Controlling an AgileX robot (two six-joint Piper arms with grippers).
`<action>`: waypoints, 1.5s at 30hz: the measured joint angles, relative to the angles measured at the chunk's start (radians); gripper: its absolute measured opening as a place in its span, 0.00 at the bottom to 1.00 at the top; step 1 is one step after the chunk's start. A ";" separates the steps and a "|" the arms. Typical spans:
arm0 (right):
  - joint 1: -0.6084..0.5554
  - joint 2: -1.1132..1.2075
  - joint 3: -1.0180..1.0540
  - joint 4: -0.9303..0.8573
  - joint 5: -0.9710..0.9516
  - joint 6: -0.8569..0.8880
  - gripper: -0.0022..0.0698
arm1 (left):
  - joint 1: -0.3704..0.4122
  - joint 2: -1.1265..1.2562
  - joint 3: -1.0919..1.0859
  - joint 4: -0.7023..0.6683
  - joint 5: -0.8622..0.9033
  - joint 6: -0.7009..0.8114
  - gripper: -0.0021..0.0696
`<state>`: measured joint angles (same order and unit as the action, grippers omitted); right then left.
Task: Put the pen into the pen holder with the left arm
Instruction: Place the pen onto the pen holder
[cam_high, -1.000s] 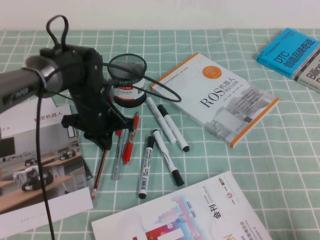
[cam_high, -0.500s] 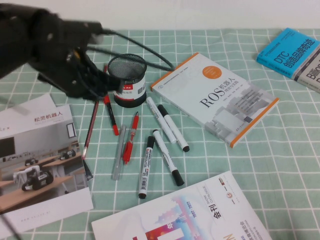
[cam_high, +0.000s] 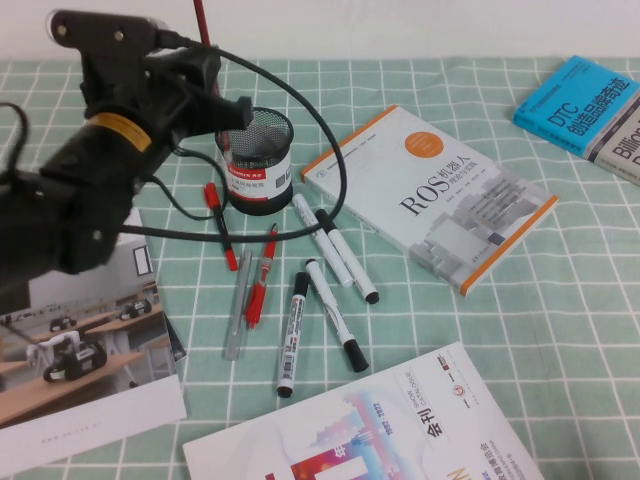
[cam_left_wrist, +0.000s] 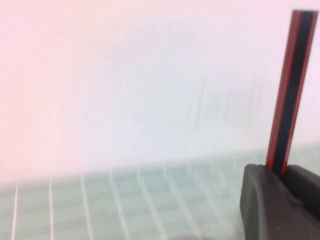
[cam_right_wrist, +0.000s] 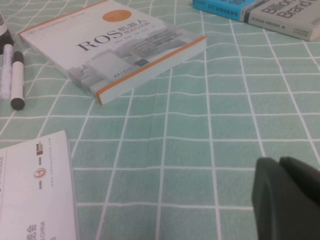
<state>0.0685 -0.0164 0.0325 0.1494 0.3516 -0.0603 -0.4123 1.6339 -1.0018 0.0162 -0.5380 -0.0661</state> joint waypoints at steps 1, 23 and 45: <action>0.000 0.000 0.000 0.000 0.000 0.000 0.00 | 0.000 0.021 0.002 0.000 -0.065 0.000 0.06; 0.000 0.000 0.000 0.000 0.000 0.000 0.00 | 0.069 0.400 -0.375 -0.002 -0.047 -0.001 0.06; 0.000 0.000 0.000 0.000 0.000 0.000 0.00 | 0.069 0.446 -0.375 -0.002 0.074 -0.017 0.36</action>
<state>0.0685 -0.0164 0.0325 0.1494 0.3516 -0.0603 -0.3434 2.0801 -1.3770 0.0143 -0.4636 -0.0829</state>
